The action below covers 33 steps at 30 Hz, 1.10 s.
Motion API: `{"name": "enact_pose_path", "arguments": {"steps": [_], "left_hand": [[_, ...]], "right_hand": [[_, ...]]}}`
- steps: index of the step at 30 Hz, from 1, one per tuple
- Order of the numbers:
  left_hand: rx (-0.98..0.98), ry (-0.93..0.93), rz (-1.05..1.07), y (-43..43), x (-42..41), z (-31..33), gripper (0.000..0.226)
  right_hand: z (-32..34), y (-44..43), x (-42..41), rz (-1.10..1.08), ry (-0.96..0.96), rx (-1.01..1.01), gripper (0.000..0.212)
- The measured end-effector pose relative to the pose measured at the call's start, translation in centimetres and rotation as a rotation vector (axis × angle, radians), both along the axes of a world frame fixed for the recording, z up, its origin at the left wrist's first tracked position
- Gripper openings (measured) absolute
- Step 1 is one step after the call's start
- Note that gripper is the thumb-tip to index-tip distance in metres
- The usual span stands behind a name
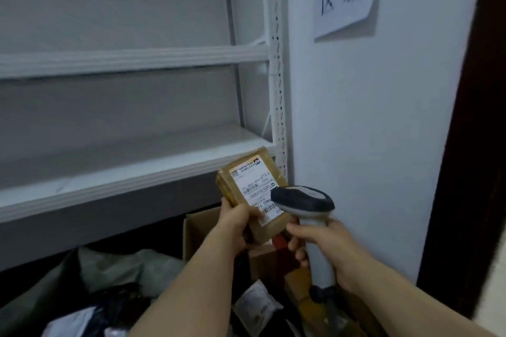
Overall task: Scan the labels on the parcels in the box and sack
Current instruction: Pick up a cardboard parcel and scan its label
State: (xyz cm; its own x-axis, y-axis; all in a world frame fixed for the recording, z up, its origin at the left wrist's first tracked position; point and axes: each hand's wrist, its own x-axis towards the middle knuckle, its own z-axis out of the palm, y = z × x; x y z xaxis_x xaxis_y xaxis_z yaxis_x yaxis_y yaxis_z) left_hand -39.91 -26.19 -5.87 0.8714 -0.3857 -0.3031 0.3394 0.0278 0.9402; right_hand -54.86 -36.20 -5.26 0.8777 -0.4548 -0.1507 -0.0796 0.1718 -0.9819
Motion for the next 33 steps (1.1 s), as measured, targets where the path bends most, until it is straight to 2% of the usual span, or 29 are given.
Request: {"name": "enact_pose_path", "arguments": {"steps": [7,13,22,26,33], "left_hand": [[-0.024,-0.119,0.110,11.0,-3.8,6.4,0.063],[-0.031,-0.138,0.192,17.2,-5.3,7.6,0.072],[-0.030,-0.094,0.261,20.5,-6.1,7.3,0.079],[-0.050,-0.077,0.296,20.8,-6.0,7.2,0.090],[-0.045,-0.070,0.299,20.8,-5.7,6.7,0.079]], "right_hand": [[4.4,8.2,-3.6,0.086,0.055,-0.287,0.011],[5.1,12.5,-4.8,0.175,0.044,-0.367,0.007],[6.0,15.2,-5.4,0.251,0.034,-0.391,0.010],[6.0,15.6,-5.7,0.253,-0.002,-0.429,0.014],[5.9,15.7,-5.8,0.259,0.000,-0.456,0.015]]}}
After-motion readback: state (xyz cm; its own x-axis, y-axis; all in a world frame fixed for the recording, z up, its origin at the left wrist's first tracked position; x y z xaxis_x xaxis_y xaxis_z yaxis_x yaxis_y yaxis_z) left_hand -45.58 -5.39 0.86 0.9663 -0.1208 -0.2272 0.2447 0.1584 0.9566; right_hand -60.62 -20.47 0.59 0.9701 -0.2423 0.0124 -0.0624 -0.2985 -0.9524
